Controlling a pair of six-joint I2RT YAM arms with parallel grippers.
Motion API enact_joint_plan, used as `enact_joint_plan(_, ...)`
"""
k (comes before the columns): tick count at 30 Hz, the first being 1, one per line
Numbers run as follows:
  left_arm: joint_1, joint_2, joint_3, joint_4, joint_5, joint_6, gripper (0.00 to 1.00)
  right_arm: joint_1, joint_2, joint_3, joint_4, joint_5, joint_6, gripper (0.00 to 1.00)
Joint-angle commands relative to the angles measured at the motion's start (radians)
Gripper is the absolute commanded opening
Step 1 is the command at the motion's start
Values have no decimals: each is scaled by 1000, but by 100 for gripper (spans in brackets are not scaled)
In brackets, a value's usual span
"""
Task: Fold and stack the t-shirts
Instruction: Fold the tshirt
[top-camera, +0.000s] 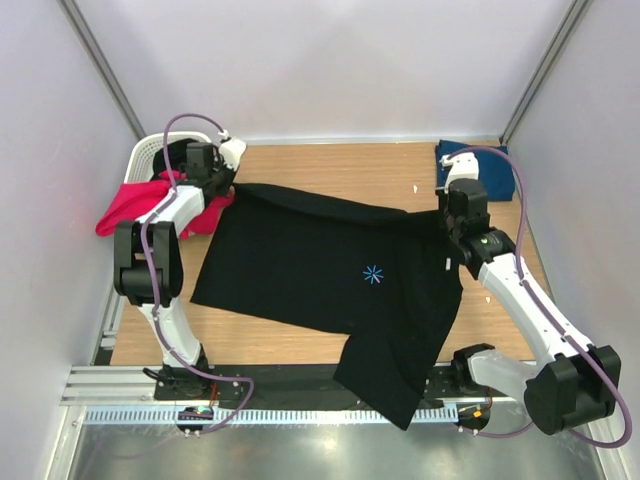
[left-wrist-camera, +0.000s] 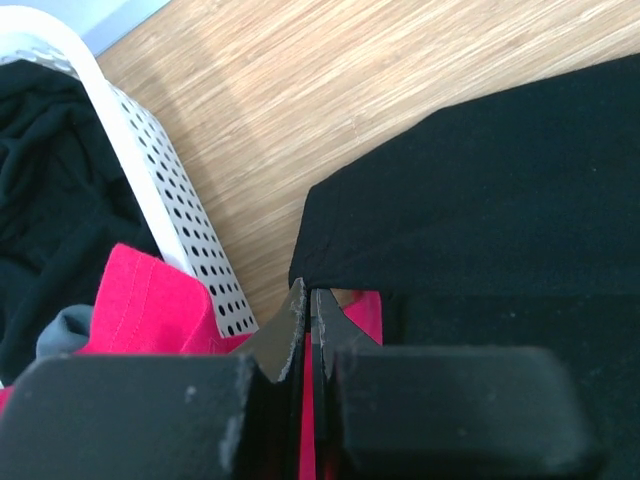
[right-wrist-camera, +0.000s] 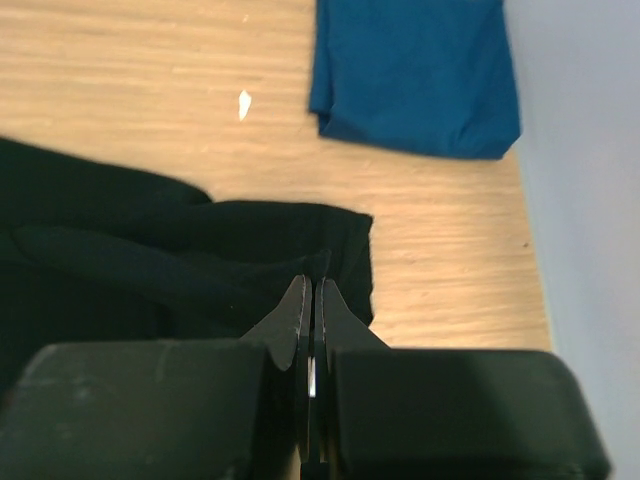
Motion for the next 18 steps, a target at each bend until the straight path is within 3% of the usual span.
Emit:
enact_joint_plan(1,6,-66,-28,52,-25,11,0,22,-26,-5,-76,-15,78,1)
enact_joint_plan(18,-14,-86,-142,84,-68,70,0,30,-66,-19,-229,-80,138,1)
